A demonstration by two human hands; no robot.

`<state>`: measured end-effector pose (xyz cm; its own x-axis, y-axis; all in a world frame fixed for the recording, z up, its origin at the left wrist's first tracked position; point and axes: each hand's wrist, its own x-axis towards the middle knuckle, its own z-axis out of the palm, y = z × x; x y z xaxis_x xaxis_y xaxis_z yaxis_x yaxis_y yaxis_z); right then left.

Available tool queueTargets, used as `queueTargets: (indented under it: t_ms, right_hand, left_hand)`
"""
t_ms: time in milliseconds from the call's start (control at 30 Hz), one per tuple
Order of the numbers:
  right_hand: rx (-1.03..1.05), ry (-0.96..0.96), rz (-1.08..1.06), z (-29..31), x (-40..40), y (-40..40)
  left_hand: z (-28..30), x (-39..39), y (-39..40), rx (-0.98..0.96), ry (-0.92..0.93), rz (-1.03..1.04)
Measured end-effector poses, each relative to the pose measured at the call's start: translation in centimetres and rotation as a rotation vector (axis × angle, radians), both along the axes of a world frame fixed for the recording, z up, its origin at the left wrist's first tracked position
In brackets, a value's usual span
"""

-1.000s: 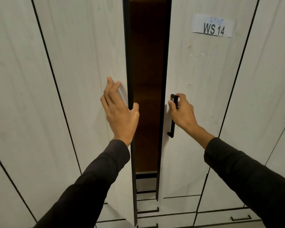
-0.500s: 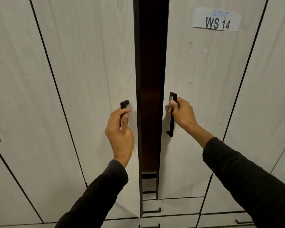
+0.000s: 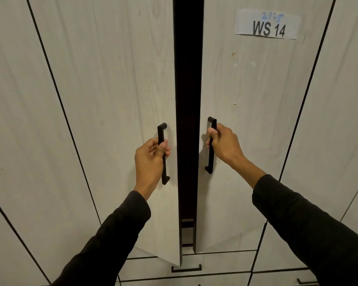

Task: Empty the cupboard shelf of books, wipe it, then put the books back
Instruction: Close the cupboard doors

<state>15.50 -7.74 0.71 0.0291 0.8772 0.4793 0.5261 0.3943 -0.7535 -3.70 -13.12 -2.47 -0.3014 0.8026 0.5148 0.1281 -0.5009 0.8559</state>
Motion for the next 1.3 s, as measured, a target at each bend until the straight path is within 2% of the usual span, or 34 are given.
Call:
queueTargets:
  t_ms: [400, 1300]
  right_hand:
    - [-0.016, 0.001, 0.024, -0.2, -0.6, 2.1]
    - [-0.041, 0.024, 0.049, -0.3, -2.7, 7.9]
  left_hand:
    - [0.4, 1.2, 4.3, -0.066, 0.042, -0.013]
    - [1.0, 3.8, 11.5, -0.083, 0.025, 0.083]
